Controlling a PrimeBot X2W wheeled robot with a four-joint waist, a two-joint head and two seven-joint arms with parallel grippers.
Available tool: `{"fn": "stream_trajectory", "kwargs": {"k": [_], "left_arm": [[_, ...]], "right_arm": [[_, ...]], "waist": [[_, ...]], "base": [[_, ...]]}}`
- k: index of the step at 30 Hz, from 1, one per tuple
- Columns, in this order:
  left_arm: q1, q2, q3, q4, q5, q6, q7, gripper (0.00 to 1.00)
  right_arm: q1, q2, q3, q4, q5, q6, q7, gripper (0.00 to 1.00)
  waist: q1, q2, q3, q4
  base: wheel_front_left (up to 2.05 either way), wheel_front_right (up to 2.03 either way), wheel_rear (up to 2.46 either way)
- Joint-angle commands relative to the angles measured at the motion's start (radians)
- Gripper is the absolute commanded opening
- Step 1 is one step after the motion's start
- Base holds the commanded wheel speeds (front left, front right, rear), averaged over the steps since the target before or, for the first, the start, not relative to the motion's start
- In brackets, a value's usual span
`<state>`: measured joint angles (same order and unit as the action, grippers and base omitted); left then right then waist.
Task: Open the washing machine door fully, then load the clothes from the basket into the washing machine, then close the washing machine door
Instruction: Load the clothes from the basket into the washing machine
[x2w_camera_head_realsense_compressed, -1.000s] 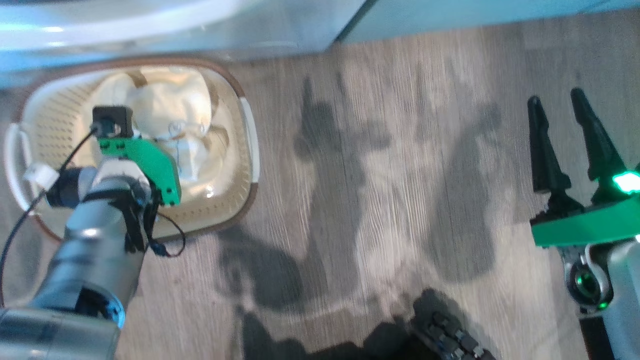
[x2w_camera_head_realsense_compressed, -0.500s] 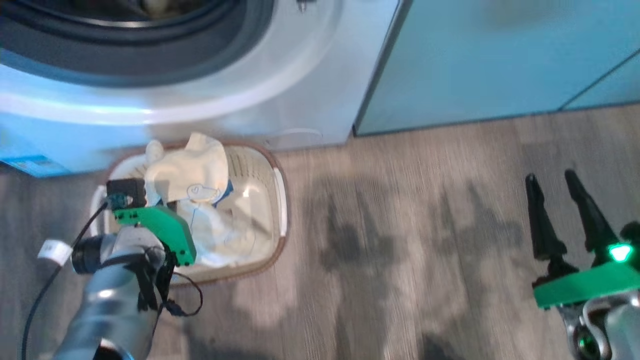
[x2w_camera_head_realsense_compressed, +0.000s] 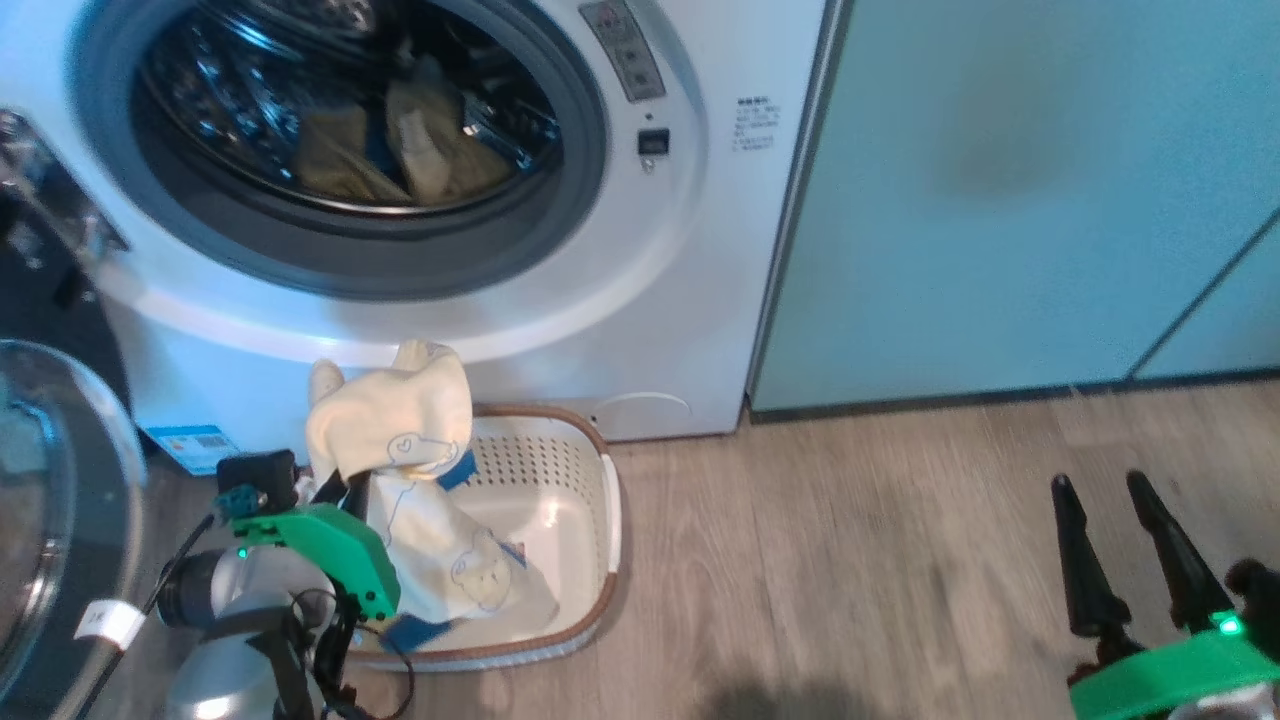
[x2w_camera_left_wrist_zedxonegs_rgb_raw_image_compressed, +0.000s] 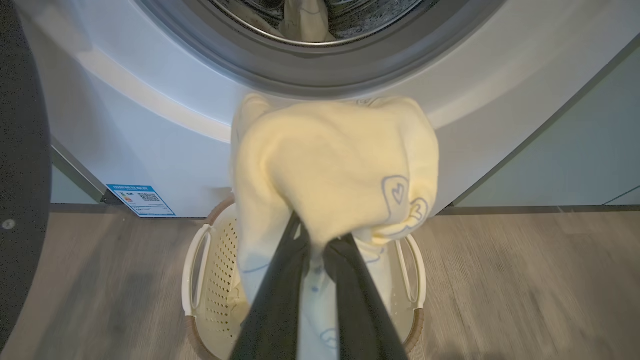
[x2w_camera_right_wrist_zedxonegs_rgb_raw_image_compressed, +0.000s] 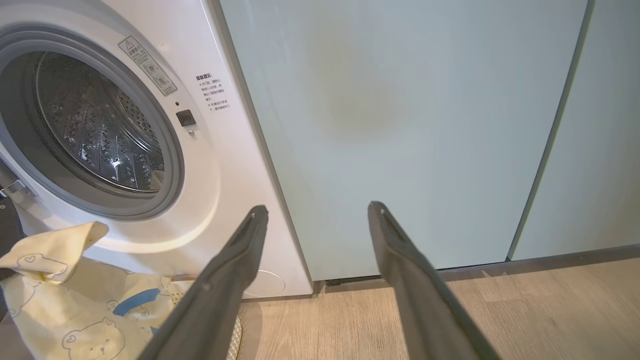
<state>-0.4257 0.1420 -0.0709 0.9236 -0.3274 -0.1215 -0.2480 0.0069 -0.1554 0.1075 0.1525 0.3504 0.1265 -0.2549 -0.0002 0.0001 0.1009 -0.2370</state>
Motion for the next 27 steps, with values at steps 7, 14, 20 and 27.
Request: {"fn": "stream_trajectory", "kwargs": {"k": [7, 14, 20, 27], "left_arm": [[0.037, 0.041, 0.033, -0.127, -0.011, -0.006, -0.014, 0.00], [0.089, 0.050, 0.030, -0.201, -0.031, -0.008, -0.014, 0.00], [0.130, 0.064, 0.014, -0.271, -0.068, -0.009, -0.014, 0.00], [0.174, 0.092, -0.010, -0.351, -0.124, -0.009, -0.013, 0.00]], "right_arm": [[0.034, -0.022, 0.010, -0.032, -0.009, 0.004, -0.007, 1.00], [0.048, -0.025, 0.001, -0.038, -0.009, 0.004, -0.007, 1.00], [0.052, -0.025, 0.003, -0.043, -0.011, 0.004, -0.007, 1.00], [0.056, -0.025, 0.011, -0.050, -0.012, 0.004, -0.007, 1.00]], "waist": [[0.0002, -0.0001, -0.076, 0.078], [0.0002, -0.0001, -0.099, 0.111], [0.0002, -0.0001, -0.119, 0.129], [0.0002, -0.0001, -0.130, 0.139]], "base": [[0.00, 0.00, 0.00], [0.00, 0.00, 0.00], [0.00, 0.00, 0.00], [0.00, 0.00, 0.00]]}}
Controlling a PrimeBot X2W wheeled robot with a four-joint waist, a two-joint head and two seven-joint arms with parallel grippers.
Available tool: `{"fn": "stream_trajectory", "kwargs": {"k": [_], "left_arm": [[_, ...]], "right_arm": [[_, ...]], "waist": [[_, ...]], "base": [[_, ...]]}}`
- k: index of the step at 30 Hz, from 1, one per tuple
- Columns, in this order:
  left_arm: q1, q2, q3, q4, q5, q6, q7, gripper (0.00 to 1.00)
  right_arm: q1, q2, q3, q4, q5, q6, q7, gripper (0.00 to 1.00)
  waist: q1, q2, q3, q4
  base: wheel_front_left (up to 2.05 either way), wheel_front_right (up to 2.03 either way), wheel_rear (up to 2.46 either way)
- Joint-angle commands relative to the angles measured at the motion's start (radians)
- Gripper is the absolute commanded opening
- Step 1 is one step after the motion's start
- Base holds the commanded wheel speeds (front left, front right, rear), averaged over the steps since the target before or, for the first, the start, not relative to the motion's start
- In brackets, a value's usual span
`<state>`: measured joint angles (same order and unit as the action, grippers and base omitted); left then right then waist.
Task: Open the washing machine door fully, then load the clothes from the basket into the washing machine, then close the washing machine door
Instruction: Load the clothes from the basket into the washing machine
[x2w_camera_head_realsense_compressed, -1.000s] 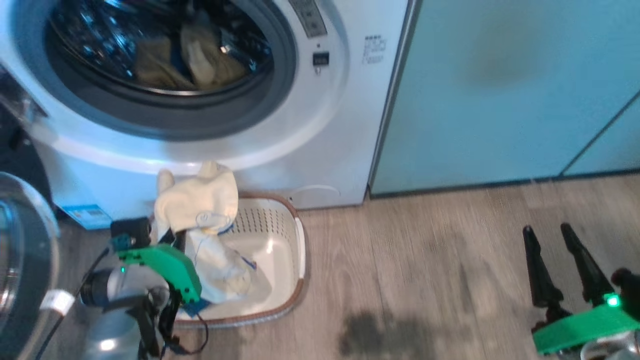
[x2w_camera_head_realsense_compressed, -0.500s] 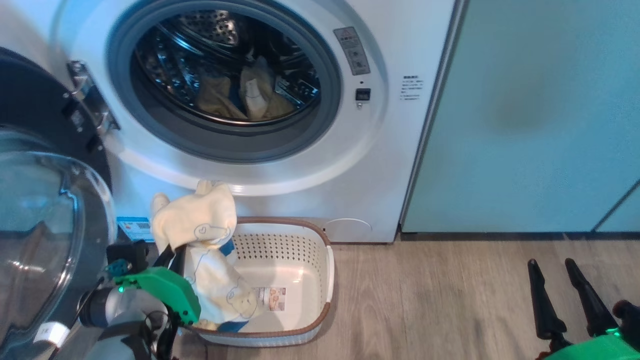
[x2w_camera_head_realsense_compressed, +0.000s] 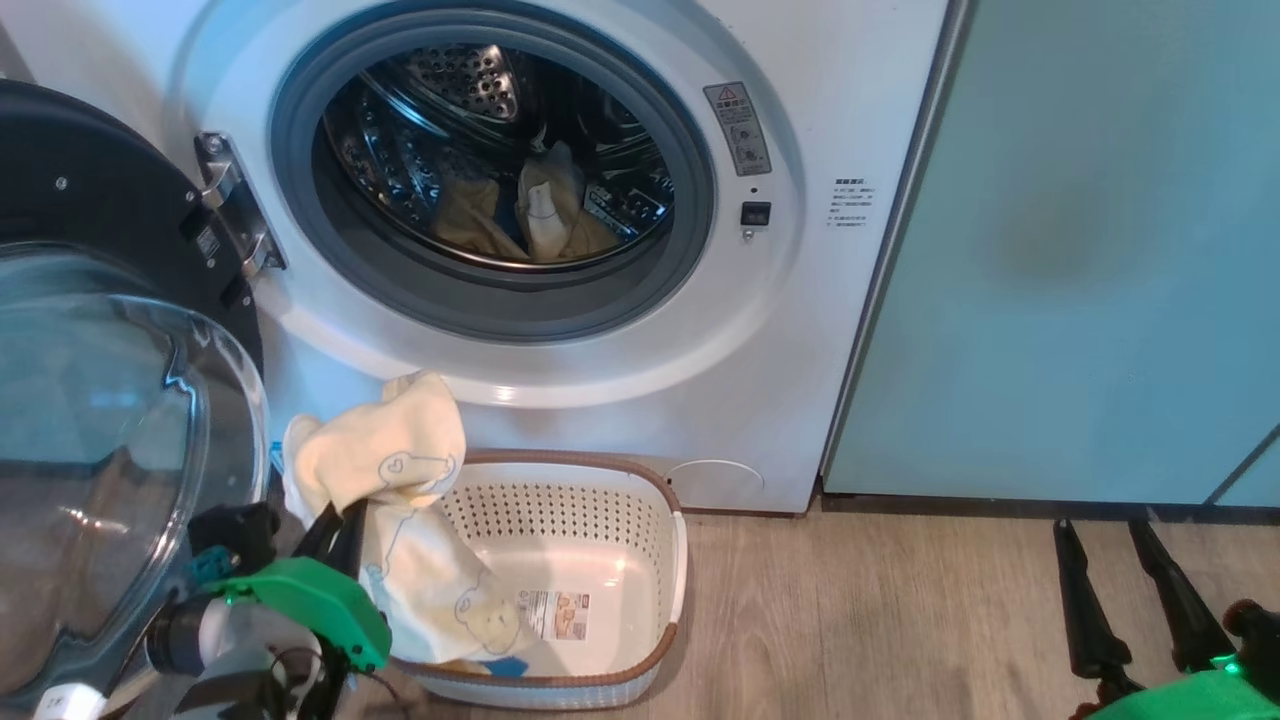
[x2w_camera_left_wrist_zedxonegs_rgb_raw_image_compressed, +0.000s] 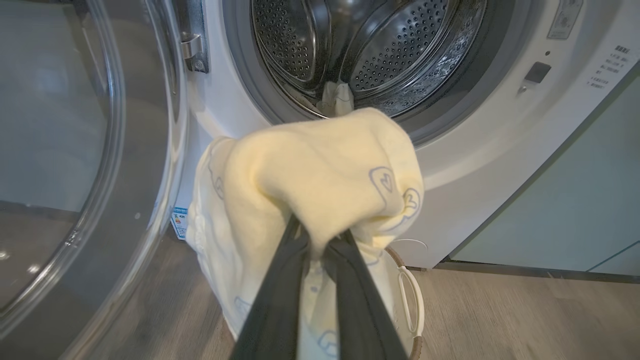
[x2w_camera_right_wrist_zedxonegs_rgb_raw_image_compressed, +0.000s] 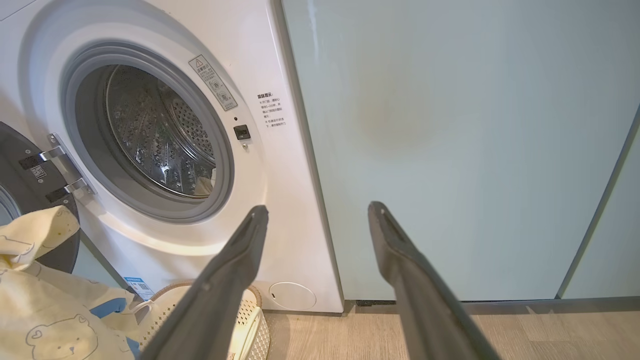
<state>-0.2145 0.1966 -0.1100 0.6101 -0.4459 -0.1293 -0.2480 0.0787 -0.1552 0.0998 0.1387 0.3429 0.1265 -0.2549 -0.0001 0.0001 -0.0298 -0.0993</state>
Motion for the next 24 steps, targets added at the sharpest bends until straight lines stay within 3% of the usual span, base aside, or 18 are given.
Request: {"fn": "stream_trajectory", "kwargs": {"k": [1, 24], "left_arm": [[-0.034, 0.040, 0.027, -0.046, -0.012, -0.001, -0.011, 0.00], [0.002, 0.055, 0.041, -0.176, -0.033, 0.009, -0.013, 0.00]], "right_arm": [[-0.015, -0.026, 0.019, -0.038, -0.004, 0.004, -0.007, 1.00], [-0.022, -0.022, 0.019, -0.038, -0.002, 0.004, -0.007, 1.00]], "waist": [[0.0001, -0.0001, 0.002, 0.003], [0.0001, -0.0001, 0.016, 0.003]], "base": [[0.00, 0.00, 0.00], [0.00, 0.00, 0.00]]}}
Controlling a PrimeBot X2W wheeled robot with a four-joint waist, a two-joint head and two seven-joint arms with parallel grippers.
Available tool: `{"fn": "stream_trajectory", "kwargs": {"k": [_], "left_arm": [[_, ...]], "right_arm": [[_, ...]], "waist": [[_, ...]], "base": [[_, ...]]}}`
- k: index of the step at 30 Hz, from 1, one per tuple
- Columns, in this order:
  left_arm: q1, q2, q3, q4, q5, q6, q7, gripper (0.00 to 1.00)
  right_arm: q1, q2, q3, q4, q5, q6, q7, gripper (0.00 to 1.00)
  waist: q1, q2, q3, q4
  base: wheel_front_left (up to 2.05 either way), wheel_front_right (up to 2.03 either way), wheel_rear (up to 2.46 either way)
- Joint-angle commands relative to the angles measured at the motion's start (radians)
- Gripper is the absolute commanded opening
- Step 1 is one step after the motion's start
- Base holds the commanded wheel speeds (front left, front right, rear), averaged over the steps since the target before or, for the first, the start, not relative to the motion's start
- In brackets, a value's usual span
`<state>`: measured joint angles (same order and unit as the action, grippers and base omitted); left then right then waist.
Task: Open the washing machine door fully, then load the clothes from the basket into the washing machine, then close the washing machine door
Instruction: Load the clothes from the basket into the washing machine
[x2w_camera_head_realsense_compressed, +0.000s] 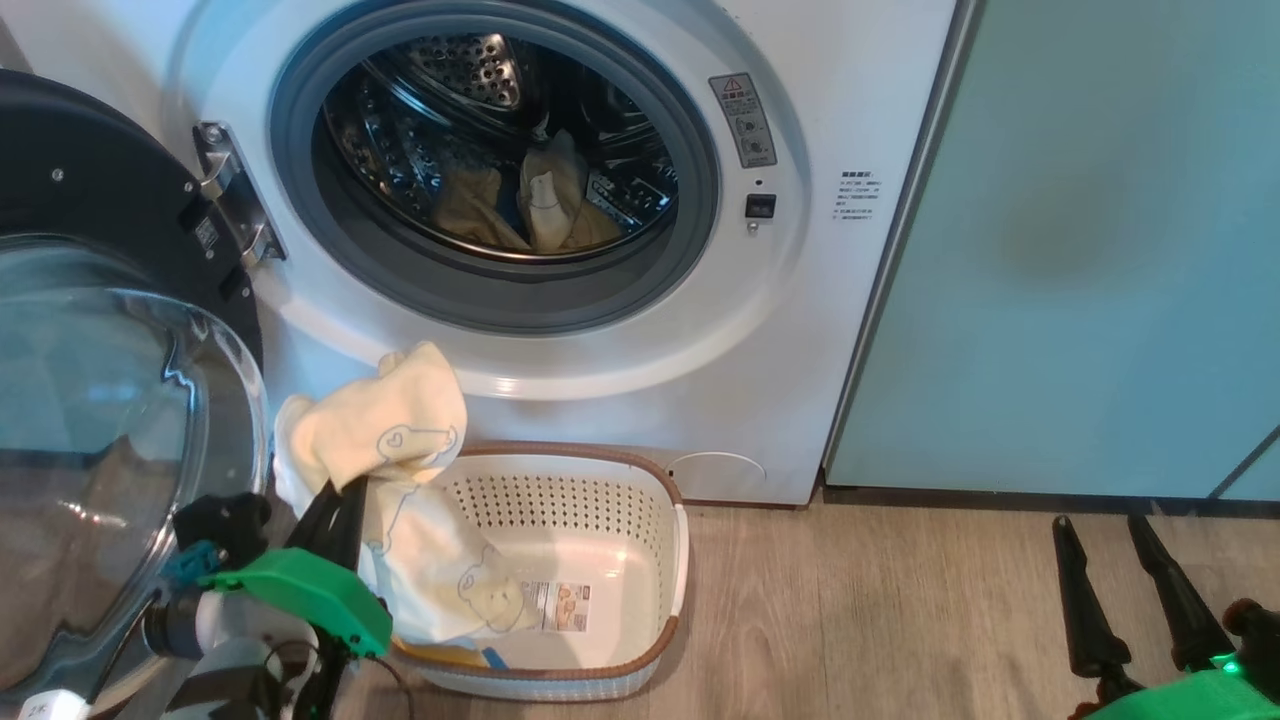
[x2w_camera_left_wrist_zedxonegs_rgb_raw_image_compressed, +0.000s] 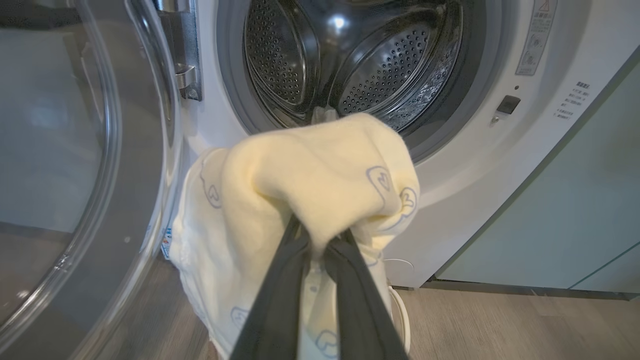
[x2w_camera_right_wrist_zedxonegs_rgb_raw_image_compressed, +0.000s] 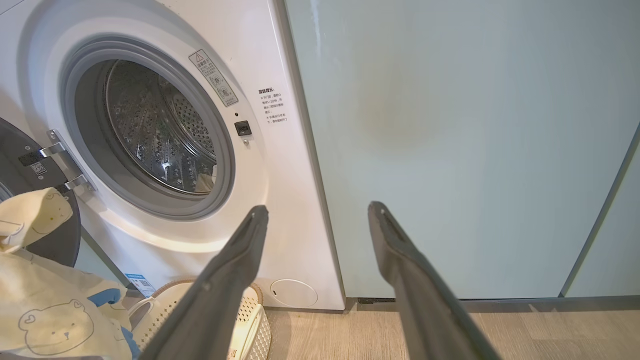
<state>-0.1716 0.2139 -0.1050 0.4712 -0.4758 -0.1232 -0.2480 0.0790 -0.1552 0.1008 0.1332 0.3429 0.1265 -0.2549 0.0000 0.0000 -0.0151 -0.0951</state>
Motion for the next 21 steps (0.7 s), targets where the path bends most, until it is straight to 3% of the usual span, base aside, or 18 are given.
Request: {"fn": "stream_trajectory", "kwargs": {"k": [1, 10, 21], "left_arm": [[-0.041, 0.038, 0.035, -0.041, -0.003, 0.003, -0.013, 0.00], [-0.087, 0.036, 0.030, -0.068, -0.019, 0.007, 0.011, 0.00], [-0.303, 0.059, -0.011, -0.060, -0.016, 0.009, 0.138, 0.00]], "right_arm": [[-0.023, -0.023, 0.019, -0.032, -0.002, 0.004, -0.007, 1.00], [-0.033, -0.024, 0.035, -0.032, 0.001, 0.004, -0.007, 1.00], [-0.103, -0.018, 0.032, -0.040, 0.009, 0.004, -0.007, 1.00]], "waist": [[0.0000, 0.0000, 0.002, -0.002], [0.0000, 0.0000, 0.026, -0.032], [0.0000, 0.0000, 0.184, -0.110]], "base": [[0.00, 0.00, 0.00], [0.00, 0.00, 0.00], [0.00, 0.00, 0.00]]}}
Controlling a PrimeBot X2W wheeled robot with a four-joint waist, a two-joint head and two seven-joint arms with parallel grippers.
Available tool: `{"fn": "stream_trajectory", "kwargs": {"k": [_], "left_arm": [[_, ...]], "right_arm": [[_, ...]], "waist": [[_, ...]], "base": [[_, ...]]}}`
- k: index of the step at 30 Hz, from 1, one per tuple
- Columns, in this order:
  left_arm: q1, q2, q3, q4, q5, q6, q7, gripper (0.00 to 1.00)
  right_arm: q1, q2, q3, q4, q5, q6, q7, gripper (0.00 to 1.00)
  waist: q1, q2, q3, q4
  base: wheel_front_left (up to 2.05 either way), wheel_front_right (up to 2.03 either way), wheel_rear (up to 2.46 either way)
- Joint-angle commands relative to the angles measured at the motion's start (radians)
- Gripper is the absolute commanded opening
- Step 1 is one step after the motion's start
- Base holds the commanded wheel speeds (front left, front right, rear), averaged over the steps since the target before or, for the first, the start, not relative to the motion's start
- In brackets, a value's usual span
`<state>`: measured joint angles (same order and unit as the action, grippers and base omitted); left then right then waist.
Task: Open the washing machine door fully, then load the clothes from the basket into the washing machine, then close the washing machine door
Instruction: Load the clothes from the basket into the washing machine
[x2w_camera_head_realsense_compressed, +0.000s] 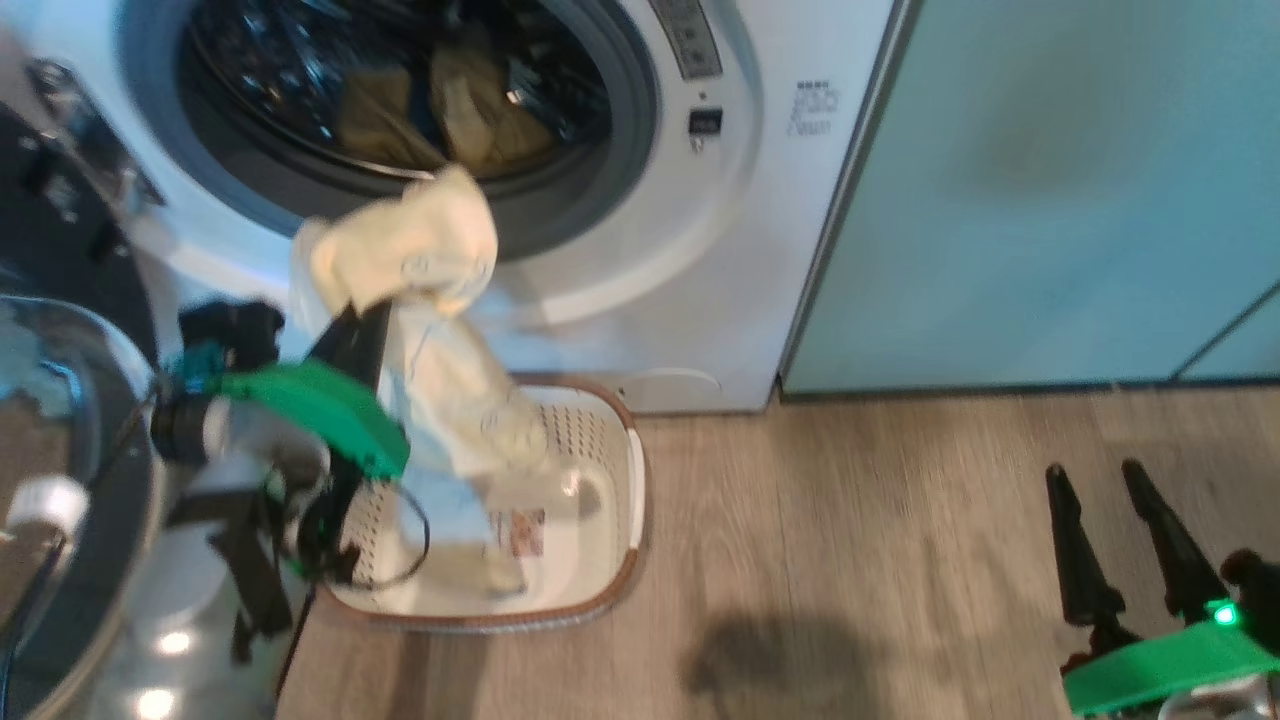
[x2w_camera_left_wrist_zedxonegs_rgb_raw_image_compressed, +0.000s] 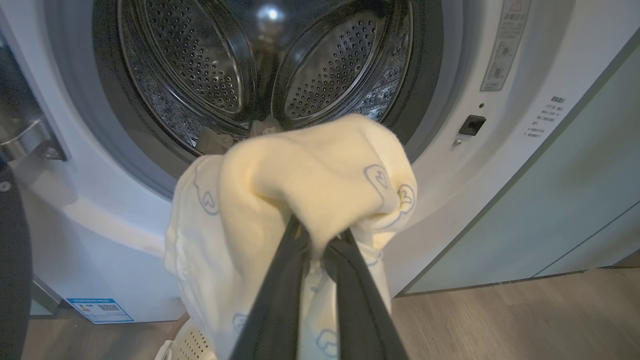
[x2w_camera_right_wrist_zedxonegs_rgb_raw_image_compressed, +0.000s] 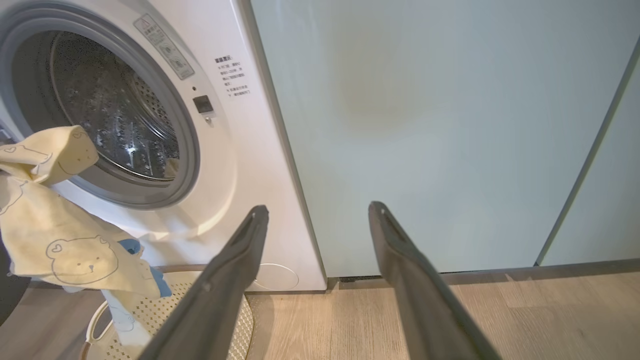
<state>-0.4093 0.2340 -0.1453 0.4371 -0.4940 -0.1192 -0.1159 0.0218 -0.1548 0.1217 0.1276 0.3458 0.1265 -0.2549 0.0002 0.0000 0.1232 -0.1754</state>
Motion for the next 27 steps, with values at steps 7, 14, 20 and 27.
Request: {"fn": "stream_trajectory", "kwargs": {"k": [7, 14, 20, 27], "left_arm": [[-0.258, 0.062, -0.003, 0.036, 0.021, 0.011, 0.115, 0.00], [-0.472, 0.069, -0.023, 0.144, 0.035, 0.027, 0.206, 0.00], [-0.680, 0.087, -0.050, 0.268, 0.071, 0.030, 0.235, 0.00], [-0.856, 0.119, -0.066, 0.380, 0.099, 0.025, 0.232, 0.00]], "right_arm": [[-0.101, -0.001, 0.015, -0.038, 0.012, 0.004, -0.007, 1.00], [-0.163, 0.014, 0.022, -0.041, 0.019, 0.004, -0.007, 1.00], [-0.233, 0.017, 0.038, -0.047, 0.027, 0.004, -0.007, 1.00], [-0.282, 0.025, 0.044, -0.054, 0.033, 0.004, -0.007, 1.00]], "waist": [[-0.0002, 0.0000, 0.154, -0.072], [-0.0002, 0.0000, 0.265, -0.096], [-0.0002, 0.0000, 0.364, -0.125], [-0.0002, 0.0000, 0.457, -0.154]], "base": [[0.00, 0.00, 0.00], [0.00, 0.00, 0.00], [0.00, 0.00, 0.00], [0.00, 0.00, 0.00]]}}
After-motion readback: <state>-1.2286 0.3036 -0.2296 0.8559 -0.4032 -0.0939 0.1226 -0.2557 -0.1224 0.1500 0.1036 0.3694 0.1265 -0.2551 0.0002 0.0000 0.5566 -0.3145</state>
